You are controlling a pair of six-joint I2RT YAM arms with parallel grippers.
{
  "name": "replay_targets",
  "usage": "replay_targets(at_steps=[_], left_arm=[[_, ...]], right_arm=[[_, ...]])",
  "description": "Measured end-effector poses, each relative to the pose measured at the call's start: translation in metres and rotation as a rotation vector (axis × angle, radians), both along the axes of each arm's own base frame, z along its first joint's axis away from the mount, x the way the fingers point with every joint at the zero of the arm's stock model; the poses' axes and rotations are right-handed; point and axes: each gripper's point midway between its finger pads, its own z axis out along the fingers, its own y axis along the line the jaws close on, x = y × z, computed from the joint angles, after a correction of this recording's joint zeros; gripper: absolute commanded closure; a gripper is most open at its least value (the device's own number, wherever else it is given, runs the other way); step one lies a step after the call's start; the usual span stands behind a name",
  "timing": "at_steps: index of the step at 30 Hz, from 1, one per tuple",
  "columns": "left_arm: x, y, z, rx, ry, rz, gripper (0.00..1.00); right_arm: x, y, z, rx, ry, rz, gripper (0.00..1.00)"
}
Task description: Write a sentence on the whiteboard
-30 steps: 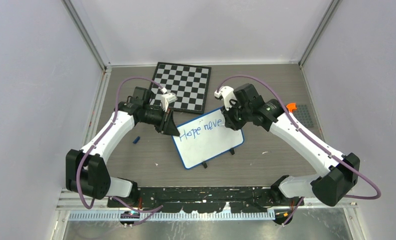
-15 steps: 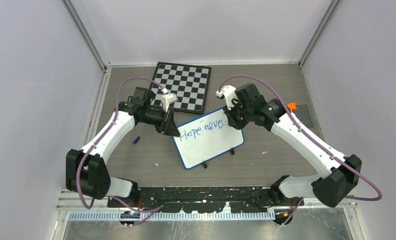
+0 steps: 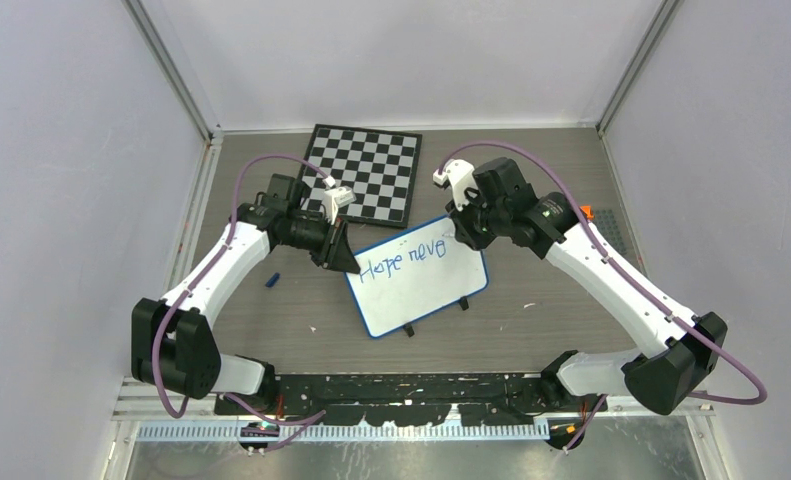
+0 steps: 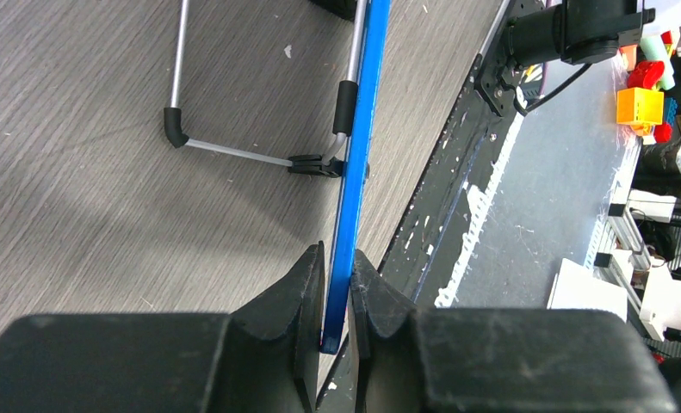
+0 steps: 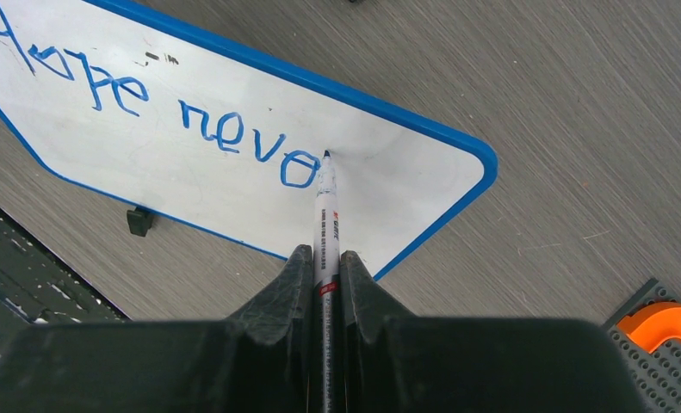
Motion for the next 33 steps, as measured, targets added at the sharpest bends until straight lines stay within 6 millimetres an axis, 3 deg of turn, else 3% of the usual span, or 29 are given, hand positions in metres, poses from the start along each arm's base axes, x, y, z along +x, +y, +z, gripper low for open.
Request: replay_targets(at_steps=[7, 21, 33], left_arm=[[0.0, 0.0, 0.0, 0.0, 0.0, -0.001, 0.83], [0.0, 0.0, 0.0, 0.004, -0.001, 0.001, 0.83], [0.0, 0.0, 0.0, 0.004, -0.001, 0.001, 0.83]], right_arm=[[0.004, -0.004, -0.001, -0.023, -0.017, -0.006, 1.0], [-0.006, -0.013, -0.026, -0.06, 0.045, -0.007, 1.0], [0.001, -0.016, -0.016, -0.052, 0.022, -0.028, 1.0]])
